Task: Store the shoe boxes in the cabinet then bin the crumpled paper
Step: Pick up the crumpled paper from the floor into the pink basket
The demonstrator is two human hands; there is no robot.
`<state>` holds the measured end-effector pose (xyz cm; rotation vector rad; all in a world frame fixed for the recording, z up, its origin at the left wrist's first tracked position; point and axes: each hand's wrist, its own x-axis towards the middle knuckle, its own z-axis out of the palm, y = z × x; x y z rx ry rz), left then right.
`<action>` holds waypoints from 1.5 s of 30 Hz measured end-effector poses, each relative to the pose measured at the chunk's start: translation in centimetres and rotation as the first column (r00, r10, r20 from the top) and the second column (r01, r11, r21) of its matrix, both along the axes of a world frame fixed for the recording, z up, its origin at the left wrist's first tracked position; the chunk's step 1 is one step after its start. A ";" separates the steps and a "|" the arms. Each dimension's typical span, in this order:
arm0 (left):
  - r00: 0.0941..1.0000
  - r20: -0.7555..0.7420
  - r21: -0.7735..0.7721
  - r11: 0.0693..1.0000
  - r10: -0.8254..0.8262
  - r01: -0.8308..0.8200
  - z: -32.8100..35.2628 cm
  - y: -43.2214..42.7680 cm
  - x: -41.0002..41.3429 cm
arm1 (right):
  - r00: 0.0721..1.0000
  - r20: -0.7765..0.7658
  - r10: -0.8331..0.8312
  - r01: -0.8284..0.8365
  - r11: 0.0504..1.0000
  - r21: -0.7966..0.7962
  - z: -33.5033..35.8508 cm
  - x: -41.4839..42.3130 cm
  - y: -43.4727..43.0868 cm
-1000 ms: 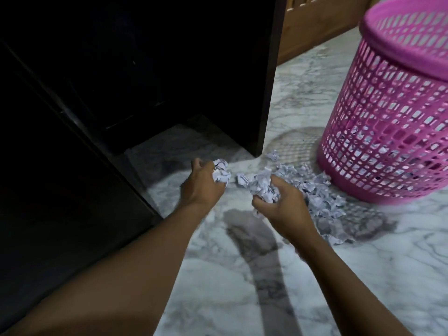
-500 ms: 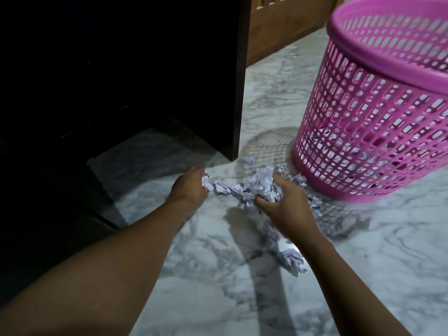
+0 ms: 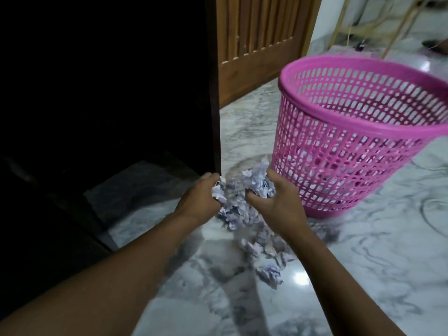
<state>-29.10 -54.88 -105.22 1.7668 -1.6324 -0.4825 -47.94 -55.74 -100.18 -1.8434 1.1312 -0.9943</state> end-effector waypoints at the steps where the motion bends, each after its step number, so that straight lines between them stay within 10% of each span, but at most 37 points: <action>1: 1.000 -0.023 -0.078 0.997 -0.010 0.008 1.7 -0.3 -0.9 | 0.999 0.030 0.012 -0.011 0.999 -0.047 1.9 -0.1 -0.2; 7: 0.950 -0.282 -0.409 0.913 -0.134 0.008 12.7 -1.6 -6.6 | 0.981 0.166 0.105 -0.045 0.943 -0.329 15.6 -3.3 -2.4; 12: 0.919 -0.378 -0.488 0.868 -0.108 -0.099 19.7 -4.5 -12.2 | 0.995 -0.027 -0.100 0.067 0.819 -0.570 21.3 -10.8 -7.5; 18: 0.933 -0.359 -0.419 0.891 0.014 -0.174 23.9 -9.2 -20.2 | 0.951 -0.127 -0.281 0.250 0.944 -0.216 18.1 -17.1 -13.6; 23: 0.942 -0.336 -0.379 0.918 -0.017 -0.118 25.7 -12.7 -24.7 | 0.952 -0.298 -0.068 0.120 0.979 0.162 15.3 -19.5 -16.6; 31: 0.949 -0.315 -0.357 0.929 -0.025 -0.095 24.8 -16.2 -26.9 | 0.905 -0.128 -0.406 0.409 0.912 -0.004 13.7 -20.4 -16.2; 39: 0.930 0.325 0.297 0.952 -0.172 0.072 20.1 -16.4 -23.2 | 0.766 0.049 -0.641 0.642 0.765 -0.043 9.8 -18.8 -11.6; 45: 0.891 0.378 0.253 0.954 -0.251 0.161 19.9 -13.6 -19.5 | 0.692 0.192 -0.696 0.721 0.684 -0.116 6.5 -14.3 -6.0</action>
